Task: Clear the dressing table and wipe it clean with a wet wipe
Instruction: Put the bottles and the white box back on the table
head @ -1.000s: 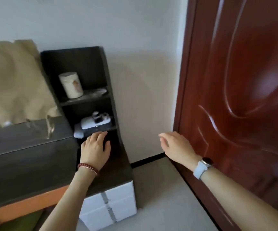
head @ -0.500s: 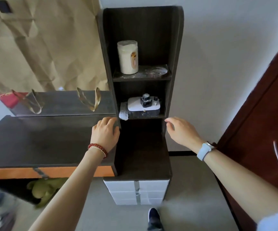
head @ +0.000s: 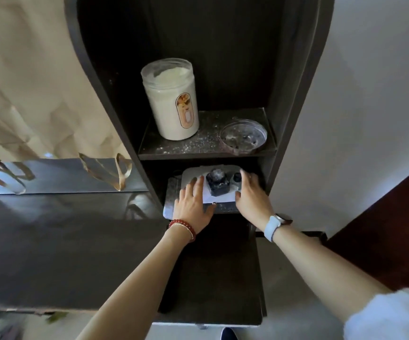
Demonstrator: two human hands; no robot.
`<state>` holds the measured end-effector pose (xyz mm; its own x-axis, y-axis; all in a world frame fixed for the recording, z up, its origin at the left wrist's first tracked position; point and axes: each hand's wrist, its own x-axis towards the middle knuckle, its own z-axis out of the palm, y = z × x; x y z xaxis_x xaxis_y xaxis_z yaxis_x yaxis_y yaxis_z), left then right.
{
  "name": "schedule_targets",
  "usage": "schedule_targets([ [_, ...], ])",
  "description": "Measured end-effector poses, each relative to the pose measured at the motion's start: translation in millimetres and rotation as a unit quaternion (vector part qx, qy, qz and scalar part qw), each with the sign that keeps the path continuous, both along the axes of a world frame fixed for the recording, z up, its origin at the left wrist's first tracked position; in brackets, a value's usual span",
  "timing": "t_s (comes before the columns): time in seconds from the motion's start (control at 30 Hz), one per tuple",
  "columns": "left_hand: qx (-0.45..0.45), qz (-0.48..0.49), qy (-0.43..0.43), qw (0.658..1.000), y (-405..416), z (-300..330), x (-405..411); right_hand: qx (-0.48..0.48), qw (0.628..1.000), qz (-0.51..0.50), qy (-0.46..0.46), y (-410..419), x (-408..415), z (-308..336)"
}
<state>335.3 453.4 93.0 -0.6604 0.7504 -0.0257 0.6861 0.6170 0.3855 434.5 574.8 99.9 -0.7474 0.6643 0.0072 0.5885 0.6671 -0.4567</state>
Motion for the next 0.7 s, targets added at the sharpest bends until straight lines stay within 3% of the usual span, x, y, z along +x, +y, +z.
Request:
schedule_targets([
  [0.37, -0.005, 0.006, -0.056, 0.998, 53, -12, -34, -0.019, 0.998, -0.054, 0.007, 9, -29, -18],
  [0.5, 0.067, -0.024, -0.030, 0.997, 37, -13, -32, -0.025, 0.997, -0.061, 0.028, 2, -29, -17],
  [0.7, 0.194, -0.029, -0.045, 0.979, -56, -13, -20, -0.031, 0.982, -0.043, 0.182, -48, 0, -24],
])
